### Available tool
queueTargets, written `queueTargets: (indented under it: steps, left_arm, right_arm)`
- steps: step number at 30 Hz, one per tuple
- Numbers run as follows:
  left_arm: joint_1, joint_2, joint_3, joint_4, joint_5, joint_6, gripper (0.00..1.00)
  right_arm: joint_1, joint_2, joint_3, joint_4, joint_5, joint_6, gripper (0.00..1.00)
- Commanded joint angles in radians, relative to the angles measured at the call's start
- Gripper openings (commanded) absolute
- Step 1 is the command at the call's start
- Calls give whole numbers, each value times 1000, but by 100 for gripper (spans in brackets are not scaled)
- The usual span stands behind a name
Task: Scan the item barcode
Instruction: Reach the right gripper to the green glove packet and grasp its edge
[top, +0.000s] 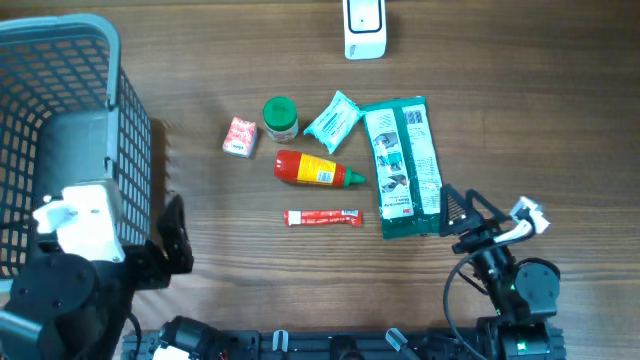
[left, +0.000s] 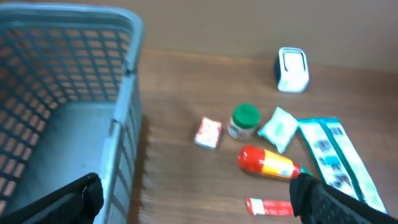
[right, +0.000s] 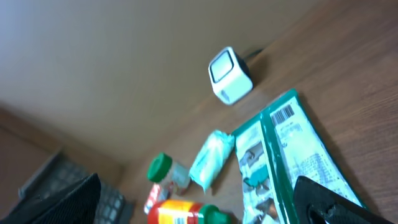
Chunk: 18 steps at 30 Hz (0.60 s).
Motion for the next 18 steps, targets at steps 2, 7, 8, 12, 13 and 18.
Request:
queueTargets:
  steps: [2,7,8,12,13,18]
  left_arm:
    - [3,6,0,-29,94,12,100]
    - [3,6,0,-29,86,12,100]
    - [3,6,0,-29,86,12,100]
    - [3,6,0,-30,85,12,100]
    - [3,6,0,-29,86,12,100]
    - [3,6,0,-30,86,12,100]
  right_arm:
    - [4,116,11,1,-109,-136,100]
    - [4,261,114,-26,-139,-321,100]
    - [4,295,157,-58,-134,-378,100]
    - [4,481,357,-253,-117,-621,100]
    - [4,542,402,-283,-117,-667,100]
    - [-10,856,531,-308,-196,-819,99]
